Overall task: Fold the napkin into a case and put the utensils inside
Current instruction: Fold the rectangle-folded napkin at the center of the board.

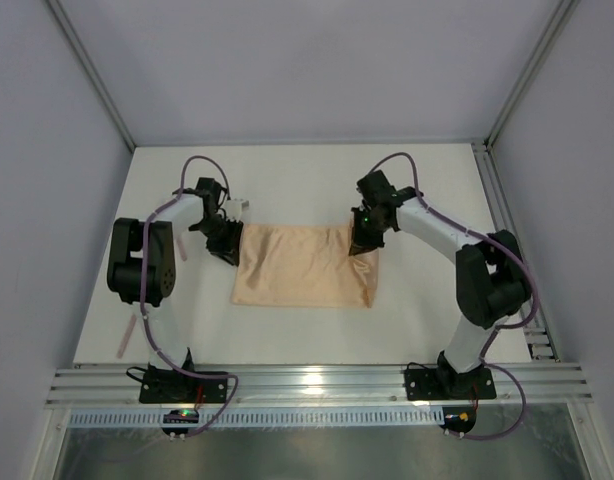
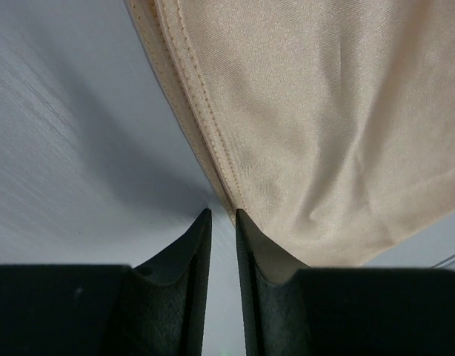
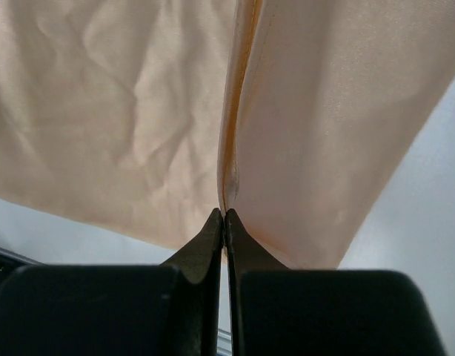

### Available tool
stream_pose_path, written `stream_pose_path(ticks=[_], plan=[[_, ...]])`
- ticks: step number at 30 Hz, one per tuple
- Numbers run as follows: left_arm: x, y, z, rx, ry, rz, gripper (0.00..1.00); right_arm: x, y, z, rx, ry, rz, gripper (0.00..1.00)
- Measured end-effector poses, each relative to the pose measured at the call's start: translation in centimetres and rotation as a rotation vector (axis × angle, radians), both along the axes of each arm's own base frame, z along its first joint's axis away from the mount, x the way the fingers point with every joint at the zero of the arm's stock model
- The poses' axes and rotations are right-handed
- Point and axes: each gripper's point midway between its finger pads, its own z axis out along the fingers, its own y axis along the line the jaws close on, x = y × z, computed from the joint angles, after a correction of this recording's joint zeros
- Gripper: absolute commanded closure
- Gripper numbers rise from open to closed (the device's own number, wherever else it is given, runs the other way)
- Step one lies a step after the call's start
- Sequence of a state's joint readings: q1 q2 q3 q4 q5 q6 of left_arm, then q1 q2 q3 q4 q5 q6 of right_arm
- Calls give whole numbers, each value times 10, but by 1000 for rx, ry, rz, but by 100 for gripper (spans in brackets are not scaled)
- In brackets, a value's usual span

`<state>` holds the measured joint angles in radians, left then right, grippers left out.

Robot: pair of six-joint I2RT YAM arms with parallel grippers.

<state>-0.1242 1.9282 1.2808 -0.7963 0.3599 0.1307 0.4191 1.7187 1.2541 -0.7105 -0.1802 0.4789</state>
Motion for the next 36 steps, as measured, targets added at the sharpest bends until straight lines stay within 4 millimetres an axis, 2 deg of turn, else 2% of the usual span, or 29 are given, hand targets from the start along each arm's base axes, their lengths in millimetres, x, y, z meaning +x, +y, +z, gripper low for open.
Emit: stream_pose_path(ticks=[4,9,14,25,36], plan=[[0,0,0,0,1,1,80,7,47,-12,27,15,53,97],[-1,0,-1,0,2,0,82,1,109,-28,72,48,123,97],[0,0,-1,-1,1,1,85,-3,156,-28,149,61,153,97],[-2,-2,-2,-15,6,0,91,-5,208,-16,284,62,115,97],[-3,-5,-3,-29,7,-2,93,-15,259,-32,372,132,67,97]])
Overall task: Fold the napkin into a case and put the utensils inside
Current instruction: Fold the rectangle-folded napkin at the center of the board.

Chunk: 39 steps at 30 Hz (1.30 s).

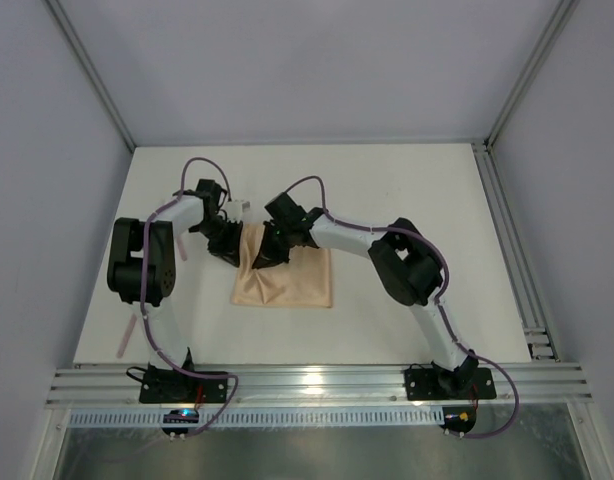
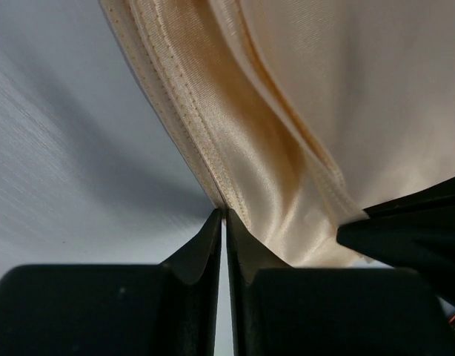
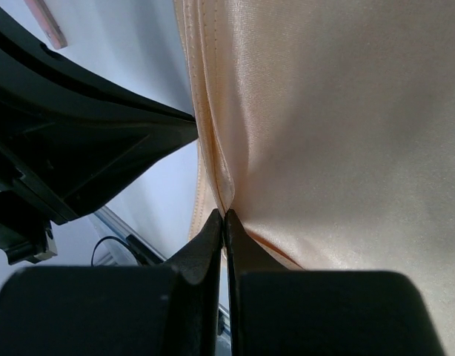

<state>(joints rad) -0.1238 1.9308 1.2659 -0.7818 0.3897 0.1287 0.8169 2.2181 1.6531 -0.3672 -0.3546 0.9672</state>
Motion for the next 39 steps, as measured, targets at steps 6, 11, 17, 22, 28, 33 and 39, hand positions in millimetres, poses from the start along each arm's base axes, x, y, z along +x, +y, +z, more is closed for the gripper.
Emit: stream_pose_path(ticks=[6,11,17,22,28,33,39], plan=[[-1,-2,0,-15,3,1,94,-3,19,4,43,20,-19,97],[-2,-4,0,-23,7,7,95,-3,24,8,62,29,-39,97],[-2,-4,0,-23,9,10,95,0,26,5,68,51,-71,97],[-2,-4,0,-23,9,10,94,0,28,-4,60,68,-84,97],[-2,-4,0,-23,9,10,95,4,31,-11,59,76,-91,96],[-2,-4,0,-22,9,10,93,4,32,-10,62,69,-86,80],[-2,-3,1,-16,9,4,86,10,39,6,83,6,-36,59]])
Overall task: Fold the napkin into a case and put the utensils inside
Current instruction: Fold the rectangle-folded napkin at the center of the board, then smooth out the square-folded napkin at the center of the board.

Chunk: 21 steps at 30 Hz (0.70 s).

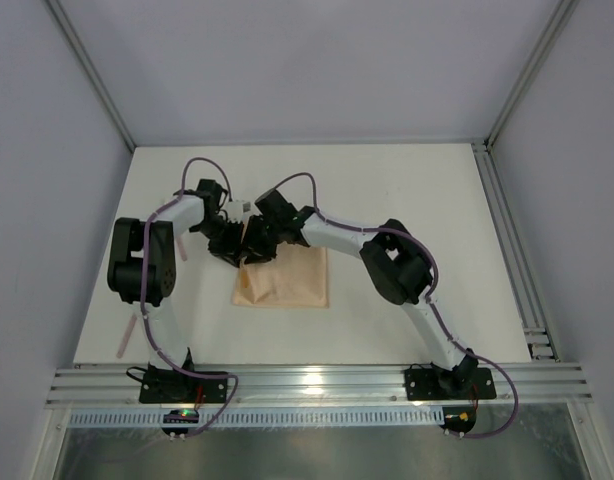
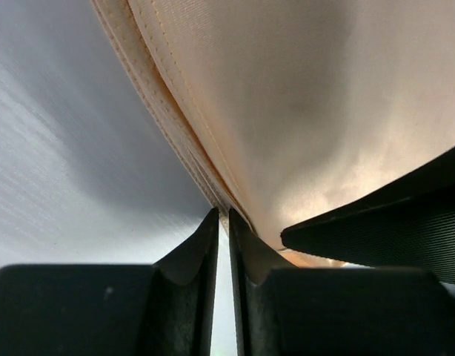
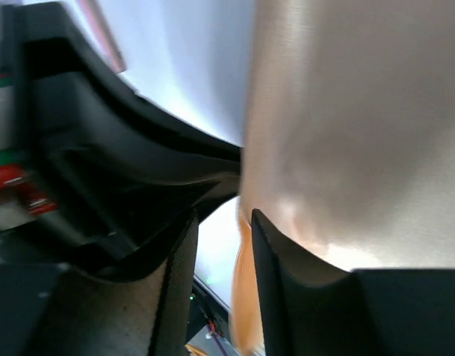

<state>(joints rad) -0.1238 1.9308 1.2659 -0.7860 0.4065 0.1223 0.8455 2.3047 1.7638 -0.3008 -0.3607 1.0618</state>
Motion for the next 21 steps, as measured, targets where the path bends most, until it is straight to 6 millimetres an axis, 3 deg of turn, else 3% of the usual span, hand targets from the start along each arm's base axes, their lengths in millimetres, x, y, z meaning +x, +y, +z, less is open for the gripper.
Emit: stream_pose_path(ticks=[5,9,12,16,18,21], plan=[[2,11,1,47,-4,-5,79,0,5,19,17,-85,76,54],[5,28,3,85,-10,12,75,-11,-7,36,-17,-157,160,55],[4,42,11,102,-15,36,69,-35,-41,53,-54,-208,215,59],[1,44,45,103,-96,7,59,-61,-93,76,-66,-245,239,60],[-5,34,65,105,-146,-50,56,-62,-117,75,-86,-252,233,60],[-24,16,71,115,-153,-155,54,-60,-145,54,-141,-226,217,60]])
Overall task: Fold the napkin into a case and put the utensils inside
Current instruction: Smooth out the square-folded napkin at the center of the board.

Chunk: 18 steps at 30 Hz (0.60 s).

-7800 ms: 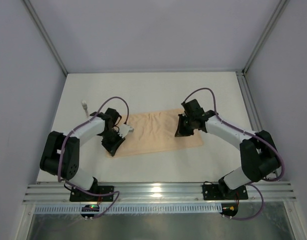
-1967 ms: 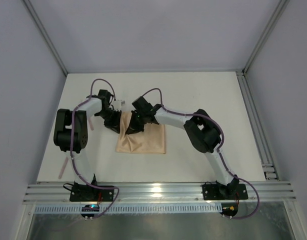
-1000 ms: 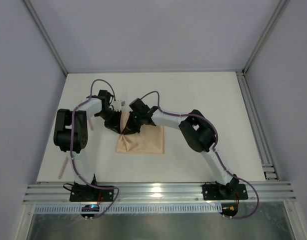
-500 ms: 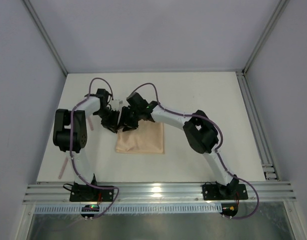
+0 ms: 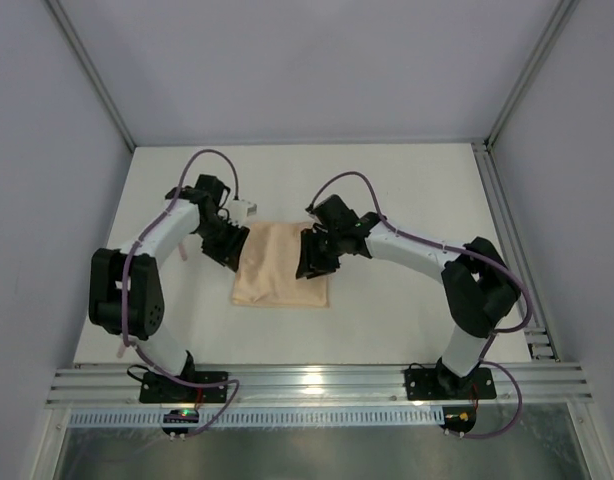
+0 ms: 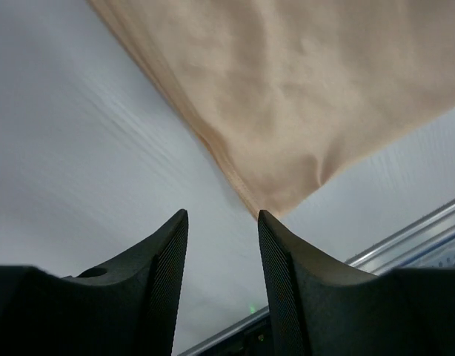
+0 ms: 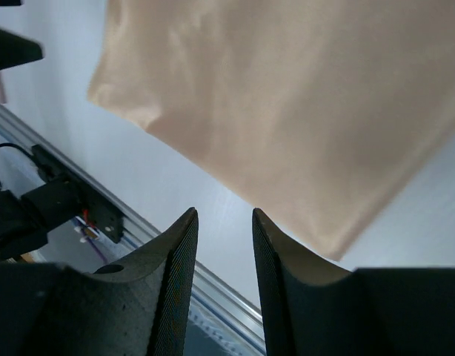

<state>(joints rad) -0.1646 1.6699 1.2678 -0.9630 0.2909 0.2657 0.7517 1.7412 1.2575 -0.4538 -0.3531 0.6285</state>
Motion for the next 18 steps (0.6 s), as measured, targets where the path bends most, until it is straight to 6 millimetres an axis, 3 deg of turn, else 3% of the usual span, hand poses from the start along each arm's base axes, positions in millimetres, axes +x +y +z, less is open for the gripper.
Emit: stream_pose_path(ticks=[2,5,7,13,18], plan=[[-22,-8,-11,15,68,-53,54,-6,-19,-23,-59,40,-17,60],[-53,-2,-31,49,184,-76,54,-21,-39,-47,-135,93,-20,61],[-68,2,-39,73,235,-89,55,-29,-48,-57,-165,117,-17,67],[-94,-9,-55,131,273,-188,57,-46,-62,-81,-202,159,-15,73],[-111,3,-73,209,337,-207,61,-54,-68,-92,-217,189,-10,77]])
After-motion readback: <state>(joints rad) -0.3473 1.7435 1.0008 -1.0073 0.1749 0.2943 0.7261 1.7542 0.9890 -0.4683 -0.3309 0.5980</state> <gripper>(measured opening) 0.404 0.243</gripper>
